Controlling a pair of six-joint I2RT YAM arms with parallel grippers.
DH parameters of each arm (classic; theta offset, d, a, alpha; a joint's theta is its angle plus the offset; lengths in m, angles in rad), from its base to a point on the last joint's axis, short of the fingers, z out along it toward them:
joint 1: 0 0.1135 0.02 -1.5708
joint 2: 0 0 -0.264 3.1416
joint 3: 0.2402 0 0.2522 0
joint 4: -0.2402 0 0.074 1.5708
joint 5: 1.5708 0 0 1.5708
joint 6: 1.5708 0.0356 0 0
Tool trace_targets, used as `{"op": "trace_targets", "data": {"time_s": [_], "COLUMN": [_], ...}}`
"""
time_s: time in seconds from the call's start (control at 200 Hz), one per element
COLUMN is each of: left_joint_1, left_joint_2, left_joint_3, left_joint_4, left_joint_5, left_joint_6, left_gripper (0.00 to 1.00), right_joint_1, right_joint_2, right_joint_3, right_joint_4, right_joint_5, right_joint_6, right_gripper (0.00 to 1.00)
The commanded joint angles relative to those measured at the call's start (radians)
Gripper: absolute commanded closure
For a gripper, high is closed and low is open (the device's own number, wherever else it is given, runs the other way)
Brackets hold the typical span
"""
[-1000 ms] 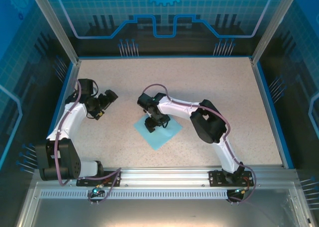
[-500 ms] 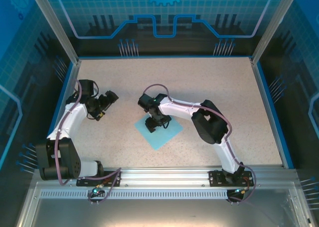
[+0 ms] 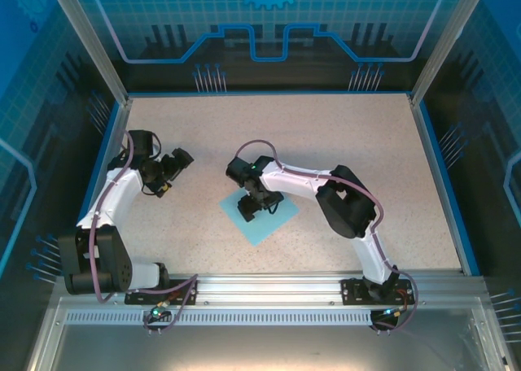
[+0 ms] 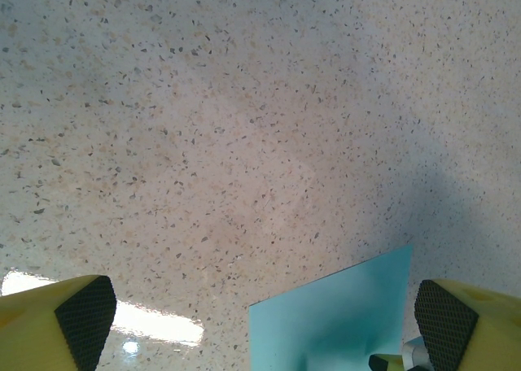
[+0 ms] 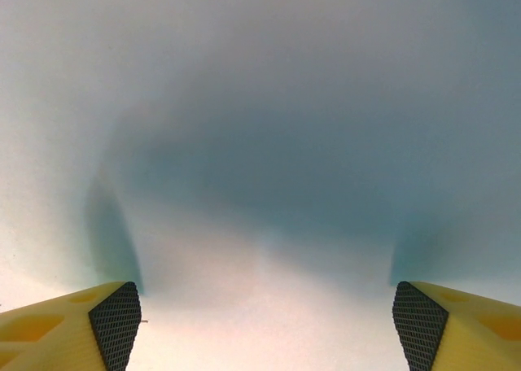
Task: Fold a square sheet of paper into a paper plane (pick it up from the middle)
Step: Fold the square sheet of paper in half at the center of the table.
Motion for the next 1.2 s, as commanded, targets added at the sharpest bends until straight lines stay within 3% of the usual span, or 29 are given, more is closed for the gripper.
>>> {"op": "trace_targets", "data": {"time_s": [0.0, 0.135, 0.305, 0.535, 0.69, 0.84, 1.03, 1.195], "left_joint_1": [0.005, 0.006, 0.005, 0.004, 0.0, -0.024, -0.117, -0.226], "left_joint_2": [0.005, 0.005, 0.004, 0.004, 0.005, 0.005, 0.012, 0.04], "left_joint_3": [-0.01, -0.01, -0.015, -0.025, -0.043, -0.065, -0.095, -0.115], "left_joint_4": [0.003, 0.002, 0.005, 0.015, 0.033, 0.069, 0.163, 0.253], "left_joint_5": [0.031, 0.033, 0.035, 0.044, 0.064, 0.092, 0.113, 0.113], "left_joint_6": [0.008, 0.008, 0.004, -0.005, -0.016, -0.021, -0.048, -0.088], "left_gripper": [0.02, 0.01, 0.01, 0.01, 0.01, 0.02, 0.02, 0.05], "right_joint_1": [0.003, -0.009, -0.01, -0.009, -0.012, -0.056, -0.161, -0.254], "right_joint_2": [0.029, 0.052, 0.076, 0.017, -0.094, -0.222, -0.34, -0.339], "right_joint_3": [-0.017, -0.034, -0.044, -0.036, -0.056, -0.148, -0.306, -0.413], "right_joint_4": [-0.013, -0.003, -0.019, 0.008, 0.106, 0.278, 0.517, 0.578], "right_joint_5": [-0.038, -0.067, -0.017, -0.036, -0.142, -0.34, -0.556, -0.569], "right_joint_6": [0.022, 0.021, 0.03, 0.03, 0.038, 0.095, 0.206, 0.267], "right_gripper": [0.17, 0.23, 0.34, 0.44, 0.63, 0.81, 0.85, 0.86]}}
